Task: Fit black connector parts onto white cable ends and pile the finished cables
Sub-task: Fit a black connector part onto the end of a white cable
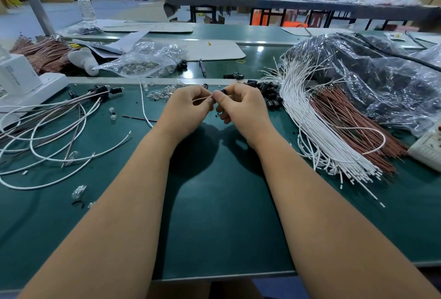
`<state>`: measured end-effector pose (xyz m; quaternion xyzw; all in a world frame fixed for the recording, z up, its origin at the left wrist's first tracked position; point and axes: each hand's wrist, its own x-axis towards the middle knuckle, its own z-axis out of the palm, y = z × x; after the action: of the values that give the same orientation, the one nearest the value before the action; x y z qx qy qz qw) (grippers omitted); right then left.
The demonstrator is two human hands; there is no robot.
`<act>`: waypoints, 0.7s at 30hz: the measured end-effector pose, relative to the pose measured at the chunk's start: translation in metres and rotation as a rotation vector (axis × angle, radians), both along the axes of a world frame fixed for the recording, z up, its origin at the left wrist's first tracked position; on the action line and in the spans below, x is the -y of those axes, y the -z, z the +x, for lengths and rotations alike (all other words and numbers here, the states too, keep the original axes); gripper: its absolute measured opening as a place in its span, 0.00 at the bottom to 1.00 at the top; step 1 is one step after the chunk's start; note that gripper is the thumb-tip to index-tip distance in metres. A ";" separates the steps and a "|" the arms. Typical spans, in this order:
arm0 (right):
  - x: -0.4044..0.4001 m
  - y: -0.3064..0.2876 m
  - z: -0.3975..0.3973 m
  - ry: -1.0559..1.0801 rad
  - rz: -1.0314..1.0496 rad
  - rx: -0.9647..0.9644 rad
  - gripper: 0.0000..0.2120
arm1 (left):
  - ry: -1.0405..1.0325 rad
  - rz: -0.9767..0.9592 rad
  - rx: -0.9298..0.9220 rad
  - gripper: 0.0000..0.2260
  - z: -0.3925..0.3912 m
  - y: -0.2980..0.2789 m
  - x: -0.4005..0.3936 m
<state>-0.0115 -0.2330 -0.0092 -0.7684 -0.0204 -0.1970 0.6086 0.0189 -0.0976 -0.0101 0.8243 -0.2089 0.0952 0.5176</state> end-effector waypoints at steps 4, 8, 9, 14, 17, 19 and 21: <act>0.003 0.001 0.001 -0.008 0.013 -0.005 0.06 | 0.020 0.017 -0.018 0.07 -0.002 -0.002 0.002; 0.002 0.002 0.000 -0.039 0.028 -0.001 0.06 | 0.069 -0.076 -0.105 0.06 -0.004 -0.005 0.000; 0.002 0.001 0.000 -0.049 0.034 -0.001 0.06 | 0.086 -0.109 -0.141 0.05 -0.004 -0.006 -0.001; 0.004 -0.001 0.000 -0.086 0.106 -0.028 0.08 | 0.106 -0.160 -0.164 0.06 -0.006 -0.005 -0.001; 0.004 -0.002 -0.001 -0.114 0.184 -0.046 0.09 | 0.097 -0.202 -0.155 0.07 -0.007 -0.007 0.001; 0.005 -0.003 -0.001 -0.120 0.218 -0.055 0.09 | 0.088 -0.206 -0.139 0.07 -0.009 -0.009 0.002; 0.005 -0.003 -0.001 -0.116 0.229 -0.056 0.09 | 0.071 -0.185 -0.106 0.07 -0.010 -0.010 0.003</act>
<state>-0.0128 -0.2376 -0.0059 -0.6968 -0.0253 -0.1408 0.7029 0.0087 -0.1010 -0.0005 0.7688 -0.2007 0.0518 0.6050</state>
